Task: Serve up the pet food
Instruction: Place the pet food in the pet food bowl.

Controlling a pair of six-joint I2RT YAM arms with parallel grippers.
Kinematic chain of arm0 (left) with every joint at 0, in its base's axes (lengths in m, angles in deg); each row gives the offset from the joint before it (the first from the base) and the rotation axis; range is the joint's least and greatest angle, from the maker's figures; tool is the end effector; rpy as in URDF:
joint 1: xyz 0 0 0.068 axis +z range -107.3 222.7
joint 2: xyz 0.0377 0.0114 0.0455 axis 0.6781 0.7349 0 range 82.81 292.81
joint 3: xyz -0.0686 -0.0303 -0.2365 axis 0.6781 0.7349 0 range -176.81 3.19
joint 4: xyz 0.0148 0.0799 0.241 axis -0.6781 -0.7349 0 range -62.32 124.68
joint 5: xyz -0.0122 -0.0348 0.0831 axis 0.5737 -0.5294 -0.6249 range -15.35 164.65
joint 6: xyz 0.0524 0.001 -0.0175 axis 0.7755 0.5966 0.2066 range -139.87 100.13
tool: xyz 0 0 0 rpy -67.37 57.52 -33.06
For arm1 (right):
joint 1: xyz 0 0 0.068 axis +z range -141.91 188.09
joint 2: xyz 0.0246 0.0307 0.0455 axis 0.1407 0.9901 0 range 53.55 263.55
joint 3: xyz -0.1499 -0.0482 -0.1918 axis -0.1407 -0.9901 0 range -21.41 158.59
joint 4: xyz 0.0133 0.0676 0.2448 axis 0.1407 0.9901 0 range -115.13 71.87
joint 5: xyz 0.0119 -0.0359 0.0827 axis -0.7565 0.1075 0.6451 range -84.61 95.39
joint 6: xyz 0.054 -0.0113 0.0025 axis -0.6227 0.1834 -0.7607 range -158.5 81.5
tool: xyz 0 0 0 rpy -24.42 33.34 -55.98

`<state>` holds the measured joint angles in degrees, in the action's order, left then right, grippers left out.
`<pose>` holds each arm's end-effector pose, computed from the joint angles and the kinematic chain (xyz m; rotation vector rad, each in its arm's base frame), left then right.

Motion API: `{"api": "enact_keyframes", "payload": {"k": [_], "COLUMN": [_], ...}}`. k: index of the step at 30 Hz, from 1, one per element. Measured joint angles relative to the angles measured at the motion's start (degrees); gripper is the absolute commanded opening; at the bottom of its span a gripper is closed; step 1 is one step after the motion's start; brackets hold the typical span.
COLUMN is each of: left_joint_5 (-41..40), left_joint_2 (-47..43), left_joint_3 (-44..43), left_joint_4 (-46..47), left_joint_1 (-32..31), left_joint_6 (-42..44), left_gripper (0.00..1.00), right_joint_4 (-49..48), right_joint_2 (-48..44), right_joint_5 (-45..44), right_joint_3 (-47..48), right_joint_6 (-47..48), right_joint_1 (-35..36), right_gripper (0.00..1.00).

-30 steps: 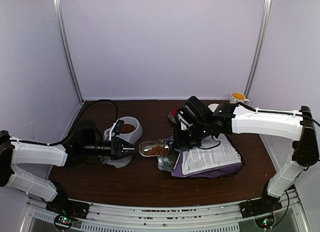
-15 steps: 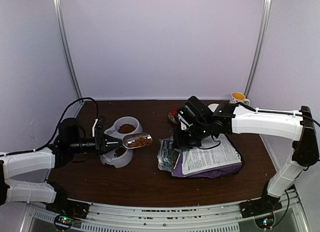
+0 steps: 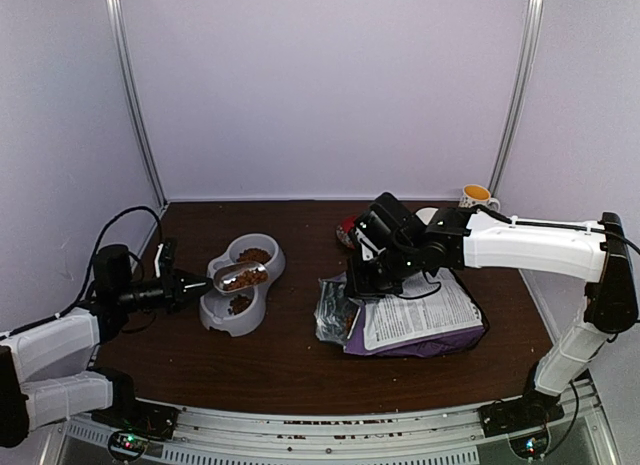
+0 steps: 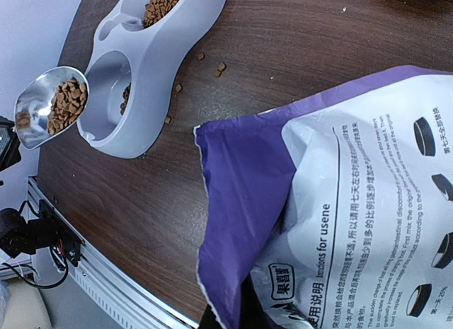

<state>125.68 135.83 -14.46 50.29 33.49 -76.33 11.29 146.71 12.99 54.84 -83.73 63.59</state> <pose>0.1896 -0.0603 0.1825 -0.1879 2.1168 -1.5765 0.1909 0.2864 0.2506 -0.3030 2.7023 0.8087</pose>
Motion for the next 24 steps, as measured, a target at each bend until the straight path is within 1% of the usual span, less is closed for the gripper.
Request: {"api": "enact_keyframes", "payload": {"k": [6,11,20,24], "left_joint_5": [1.9,2.4,2.7,2.7], "left_joint_2": [-1.4,-2.6,-5.4,-5.6], "left_joint_3": [0.9,2.4,3.3,3.3], "left_joint_4": [-1.6,-2.3,-7.1,-8.3], "left_joint_1": [4.8,7.3,13.1,14.2], "left_joint_6": [0.0,0.0,0.5,1.1], "left_gripper": [0.0,0.0,0.0,0.0], "right_joint_4": [0.0,0.0,0.0,0.0], "right_joint_2": [0.0,0.0,0.0,0.0], "right_joint_5": [0.0,0.0,0.0,0.0], "right_joint_3": [0.0,0.0,0.0,0.0], "right_joint_6": [0.0,0.0,0.0,0.0], "right_joint_1": [0.0,0.0,0.0,0.0], "right_gripper": [0.0,0.0,0.0,0.0]}}
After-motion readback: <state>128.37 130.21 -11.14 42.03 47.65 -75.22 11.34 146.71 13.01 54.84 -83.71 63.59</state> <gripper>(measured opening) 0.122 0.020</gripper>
